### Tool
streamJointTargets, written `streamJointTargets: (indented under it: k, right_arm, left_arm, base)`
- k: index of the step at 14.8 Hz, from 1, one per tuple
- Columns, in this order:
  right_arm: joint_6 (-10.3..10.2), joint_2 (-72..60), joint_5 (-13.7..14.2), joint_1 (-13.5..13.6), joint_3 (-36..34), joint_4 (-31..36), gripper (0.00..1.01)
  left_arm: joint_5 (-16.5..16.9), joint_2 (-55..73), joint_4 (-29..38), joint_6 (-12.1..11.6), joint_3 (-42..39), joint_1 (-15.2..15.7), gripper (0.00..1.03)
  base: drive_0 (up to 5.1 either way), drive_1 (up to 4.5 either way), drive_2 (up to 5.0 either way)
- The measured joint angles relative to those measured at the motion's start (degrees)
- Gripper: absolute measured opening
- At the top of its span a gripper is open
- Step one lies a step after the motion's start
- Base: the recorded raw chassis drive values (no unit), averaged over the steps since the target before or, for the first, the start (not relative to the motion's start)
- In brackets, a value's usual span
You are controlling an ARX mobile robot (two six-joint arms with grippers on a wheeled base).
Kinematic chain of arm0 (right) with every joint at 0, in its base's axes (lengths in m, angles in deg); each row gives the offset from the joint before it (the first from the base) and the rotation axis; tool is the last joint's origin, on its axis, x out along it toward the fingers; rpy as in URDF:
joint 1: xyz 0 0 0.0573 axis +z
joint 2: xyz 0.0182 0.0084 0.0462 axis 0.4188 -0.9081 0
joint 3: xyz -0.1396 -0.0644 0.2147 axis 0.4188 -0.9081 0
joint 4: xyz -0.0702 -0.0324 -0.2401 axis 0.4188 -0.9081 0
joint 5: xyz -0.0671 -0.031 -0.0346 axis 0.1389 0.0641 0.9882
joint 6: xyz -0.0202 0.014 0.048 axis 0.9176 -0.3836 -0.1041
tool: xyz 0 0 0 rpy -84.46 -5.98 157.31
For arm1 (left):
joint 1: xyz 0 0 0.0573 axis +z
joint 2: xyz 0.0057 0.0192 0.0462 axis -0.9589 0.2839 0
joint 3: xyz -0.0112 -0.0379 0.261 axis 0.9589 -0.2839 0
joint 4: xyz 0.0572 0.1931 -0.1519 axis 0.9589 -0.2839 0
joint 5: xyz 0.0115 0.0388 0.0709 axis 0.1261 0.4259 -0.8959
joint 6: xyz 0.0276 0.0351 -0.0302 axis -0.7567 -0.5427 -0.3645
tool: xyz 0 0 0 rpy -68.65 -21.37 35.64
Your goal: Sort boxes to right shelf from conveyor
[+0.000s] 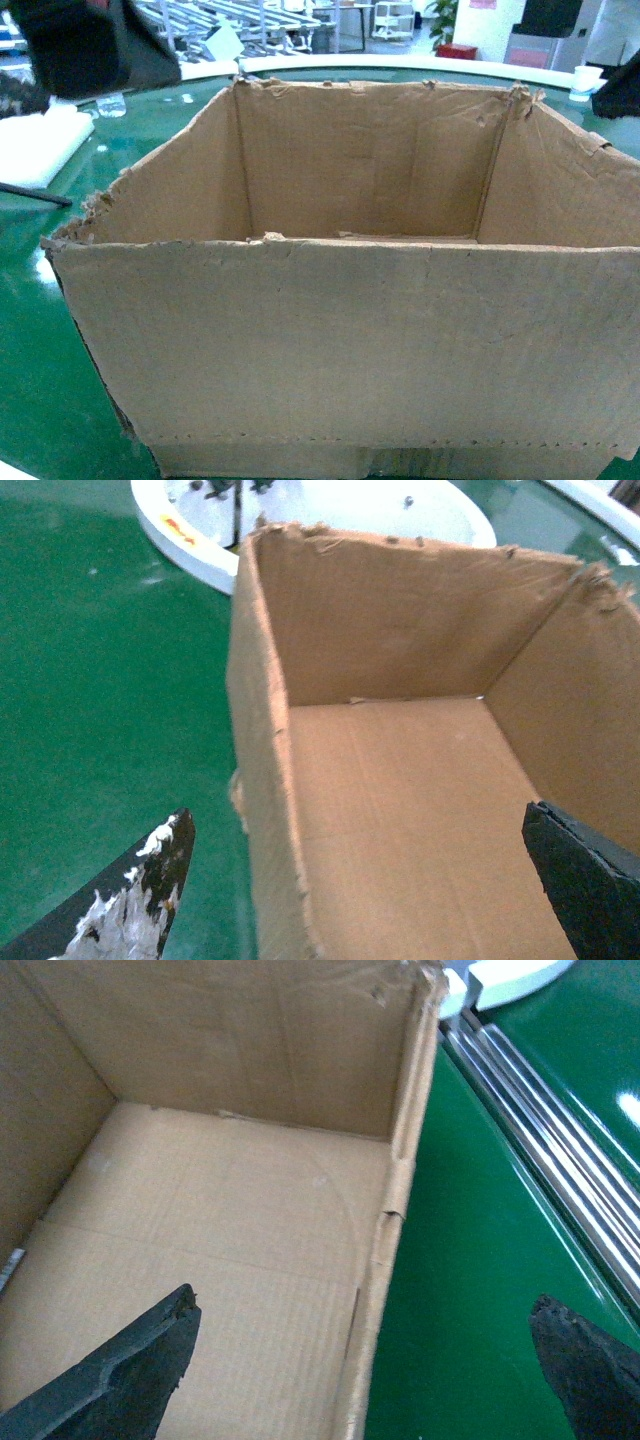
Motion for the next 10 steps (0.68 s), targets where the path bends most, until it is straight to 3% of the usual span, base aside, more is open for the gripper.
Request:
streamJointTargets:
  k: [3, 8, 10]
  right_arm:
    - [-0.15, -5.68, 1.29, -1.86, 1.86, -3.54, 0.98]
    - [0.72, -7.93, 0.46, -2.25, 2.95, -5.38, 0.98]
    - [0.98, -8.02, 0.46, -2.47, 2.97, -5.33, 0.98]
  left_arm:
    - [-0.04, 3.48, -0.52, 0.35, 5.40, -1.97, 0.98]
    - [1.20, 11.72, -4.11, 4.98, 7.91, -2.49, 0.98]
    - [0.09, 12.20, -6.64, 5.68, 8.13, -3.34, 0.98]
  base:
    - [0.0, 0.00, 0.0]
    - [0.0, 0.00, 0.0]
    - [0.0, 0.00, 0.0]
